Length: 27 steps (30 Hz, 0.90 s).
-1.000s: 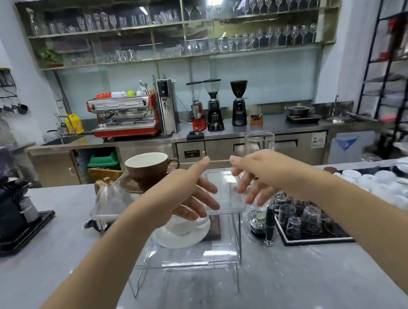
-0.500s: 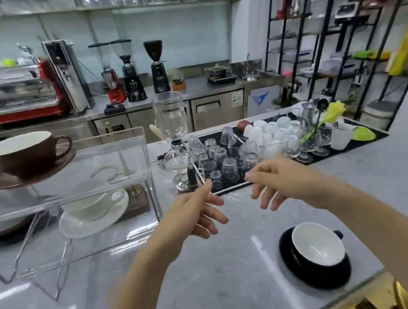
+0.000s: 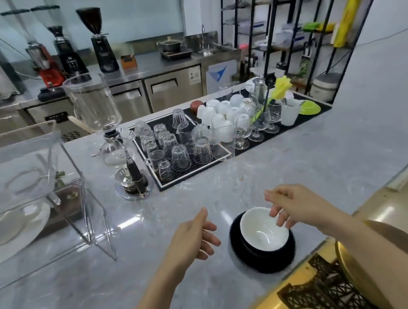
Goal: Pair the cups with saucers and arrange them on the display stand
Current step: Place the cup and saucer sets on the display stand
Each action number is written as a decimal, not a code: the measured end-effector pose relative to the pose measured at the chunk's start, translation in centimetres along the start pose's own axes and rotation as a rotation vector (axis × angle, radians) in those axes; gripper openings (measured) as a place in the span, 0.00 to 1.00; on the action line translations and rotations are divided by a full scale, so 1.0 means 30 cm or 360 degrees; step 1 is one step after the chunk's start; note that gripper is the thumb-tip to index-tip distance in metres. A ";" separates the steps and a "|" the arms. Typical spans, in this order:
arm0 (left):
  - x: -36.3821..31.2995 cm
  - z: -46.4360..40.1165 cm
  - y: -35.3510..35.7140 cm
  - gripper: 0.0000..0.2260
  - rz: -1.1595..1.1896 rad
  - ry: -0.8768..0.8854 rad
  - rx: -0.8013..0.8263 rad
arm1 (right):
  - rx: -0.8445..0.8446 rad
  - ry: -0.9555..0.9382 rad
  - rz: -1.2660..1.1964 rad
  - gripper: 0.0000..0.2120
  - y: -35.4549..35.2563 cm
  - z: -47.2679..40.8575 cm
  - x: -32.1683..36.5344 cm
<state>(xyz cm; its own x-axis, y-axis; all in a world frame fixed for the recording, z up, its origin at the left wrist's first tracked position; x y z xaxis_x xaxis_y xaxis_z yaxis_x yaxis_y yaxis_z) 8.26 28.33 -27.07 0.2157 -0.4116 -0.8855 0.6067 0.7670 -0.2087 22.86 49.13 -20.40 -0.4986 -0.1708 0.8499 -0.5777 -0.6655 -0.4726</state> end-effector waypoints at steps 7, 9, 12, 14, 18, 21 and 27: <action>0.059 -0.044 0.091 0.26 -0.0125 -0.0049 -0.0052 | -0.0069 0.0173 -0.0079 0.15 -0.074 -0.037 -0.180; 0.060 -0.048 0.097 0.25 -0.0162 -0.0034 -0.0093 | -0.0091 0.0201 -0.0150 0.15 -0.085 -0.041 -0.218; 0.065 -0.058 0.108 0.24 -0.0164 -0.0049 -0.0122 | -0.0120 0.0230 -0.0213 0.15 -0.091 -0.046 -0.271; 0.070 -0.069 0.122 0.23 -0.0173 -0.0048 -0.0132 | -0.0129 0.0260 -0.0229 0.14 -0.087 -0.052 -0.309; 0.084 -0.083 0.137 0.22 -0.0215 0.0002 -0.0156 | -0.0160 0.0254 -0.0188 0.16 -0.078 -0.052 -0.362; 0.090 -0.091 0.145 0.22 -0.0295 0.0062 -0.0172 | -0.0213 0.0197 -0.0077 0.20 -0.084 -0.046 -0.389; 0.056 -0.097 0.183 0.34 -0.0463 0.0195 -0.0088 | -0.0175 0.0265 -0.0102 0.25 -0.059 -0.036 -0.424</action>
<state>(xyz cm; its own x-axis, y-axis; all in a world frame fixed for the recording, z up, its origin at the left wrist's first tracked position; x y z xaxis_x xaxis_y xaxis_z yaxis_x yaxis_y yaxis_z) 9.75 33.28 -30.92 -0.0566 -0.5578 -0.8280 0.5862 0.6528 -0.4799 29.54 53.26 -30.61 -0.5533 -0.0020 0.8330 -0.6741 -0.5863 -0.4493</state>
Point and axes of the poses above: each hand's wrist, its own z-axis away from the middle knuckle, its own y-axis out of the palm, x = y × z, the point moved 9 cm from there along -z, towards the middle knuckle, and after that the axes turned 11 degrees about -x, right-handed, at the moved point
